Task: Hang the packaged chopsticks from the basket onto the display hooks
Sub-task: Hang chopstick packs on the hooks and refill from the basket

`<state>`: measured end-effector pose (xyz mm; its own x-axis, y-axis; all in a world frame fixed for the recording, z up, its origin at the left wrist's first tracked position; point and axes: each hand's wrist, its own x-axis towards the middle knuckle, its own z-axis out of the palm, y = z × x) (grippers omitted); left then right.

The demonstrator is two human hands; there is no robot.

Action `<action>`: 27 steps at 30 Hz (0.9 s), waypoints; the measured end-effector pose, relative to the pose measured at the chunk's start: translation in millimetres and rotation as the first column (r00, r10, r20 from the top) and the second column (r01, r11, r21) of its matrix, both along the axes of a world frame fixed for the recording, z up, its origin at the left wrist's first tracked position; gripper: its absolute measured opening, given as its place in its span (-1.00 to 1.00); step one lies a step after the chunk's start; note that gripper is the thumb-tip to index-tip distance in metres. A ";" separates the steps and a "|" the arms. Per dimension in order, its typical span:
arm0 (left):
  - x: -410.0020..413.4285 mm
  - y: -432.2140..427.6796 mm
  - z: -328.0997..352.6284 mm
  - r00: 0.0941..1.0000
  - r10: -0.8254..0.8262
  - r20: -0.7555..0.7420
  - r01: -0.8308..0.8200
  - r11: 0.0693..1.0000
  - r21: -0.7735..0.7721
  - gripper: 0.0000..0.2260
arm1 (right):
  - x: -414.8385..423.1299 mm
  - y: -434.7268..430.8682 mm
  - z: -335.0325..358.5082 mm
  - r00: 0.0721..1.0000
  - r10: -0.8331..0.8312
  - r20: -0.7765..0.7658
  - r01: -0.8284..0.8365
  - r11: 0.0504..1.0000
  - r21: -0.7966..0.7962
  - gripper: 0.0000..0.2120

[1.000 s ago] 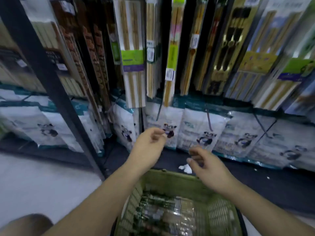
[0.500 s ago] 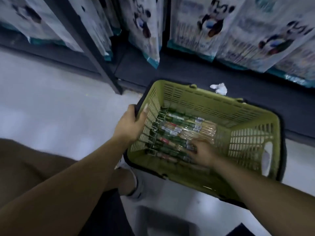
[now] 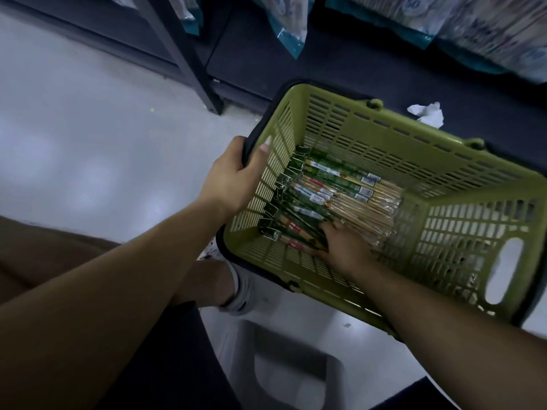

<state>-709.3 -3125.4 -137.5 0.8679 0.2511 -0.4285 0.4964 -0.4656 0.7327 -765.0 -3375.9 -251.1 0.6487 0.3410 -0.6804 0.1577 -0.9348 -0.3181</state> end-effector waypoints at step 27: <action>2.2 -47.2 62.0 0.976 -0.183 0.113 0.206 0.950 -0.236 -0.52 | 37.3 40.1 140.6 0.852 -0.515 0.098 0.342 0.687 0.641 -0.80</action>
<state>-707.1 -3172.5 -75.5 0.9268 -0.0295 -0.3744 0.3418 -0.3470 0.8734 -727.7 -3335.9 -110.6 0.9393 0.2490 -0.2359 -0.0589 -0.5606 -0.8260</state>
